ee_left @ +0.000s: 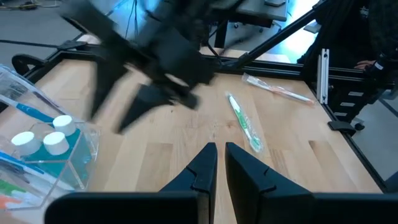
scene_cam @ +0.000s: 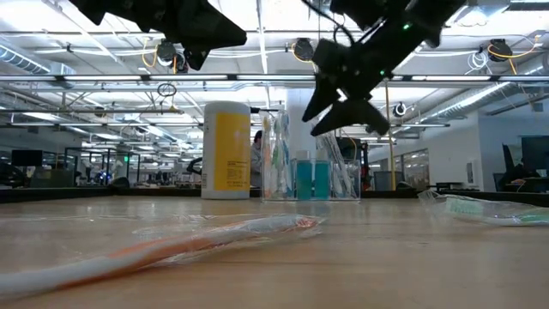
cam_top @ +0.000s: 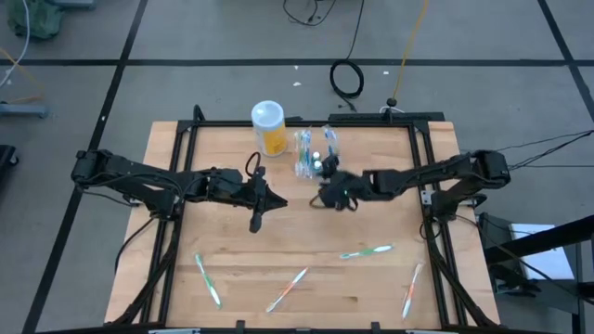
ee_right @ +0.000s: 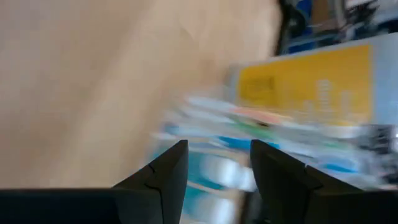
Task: Pick & Place toothbrushing station
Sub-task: Put the right green toothbrush into the transparent organizer
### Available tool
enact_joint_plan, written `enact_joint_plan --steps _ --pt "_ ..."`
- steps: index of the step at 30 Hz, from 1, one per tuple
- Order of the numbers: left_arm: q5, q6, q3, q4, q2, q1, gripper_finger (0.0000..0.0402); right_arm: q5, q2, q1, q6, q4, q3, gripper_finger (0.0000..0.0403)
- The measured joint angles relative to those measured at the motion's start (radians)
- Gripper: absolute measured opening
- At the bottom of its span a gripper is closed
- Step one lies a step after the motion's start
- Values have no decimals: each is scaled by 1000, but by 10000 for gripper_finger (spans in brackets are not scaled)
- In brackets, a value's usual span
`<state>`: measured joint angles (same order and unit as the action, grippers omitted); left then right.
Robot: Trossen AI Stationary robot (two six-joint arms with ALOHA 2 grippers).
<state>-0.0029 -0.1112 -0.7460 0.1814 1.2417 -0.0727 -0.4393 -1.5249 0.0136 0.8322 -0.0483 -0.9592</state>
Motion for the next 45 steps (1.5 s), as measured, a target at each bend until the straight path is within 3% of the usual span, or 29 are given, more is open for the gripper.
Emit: enact_joint_plan --steps 4,8,13,18,24,34,39,45 --pt "0 0 0 1 0 0 33 36 0 -109 -245 -144 0 166" --pt "0 -6 0 14 0 0 33 229 27 -210 -544 -301 1 165" --pt "-1 -26 0 76 0 0 33 476 68 -311 -974 -350 2 161" --pt "-1 -26 0 120 0 0 33 522 66 -442 -1327 -305 73 157" --pt "-1 -47 0 125 0 0 33 366 65 -553 -1411 -112 226 161" --pt "0 -134 0 123 0 0 33 199 43 -584 -1314 274 474 144" --pt "0 -147 0 103 0 -2 33 196 7 -554 -1197 313 481 104" --pt "1 -161 0 99 0 -1 33 238 -4 -495 -1142 376 482 19"
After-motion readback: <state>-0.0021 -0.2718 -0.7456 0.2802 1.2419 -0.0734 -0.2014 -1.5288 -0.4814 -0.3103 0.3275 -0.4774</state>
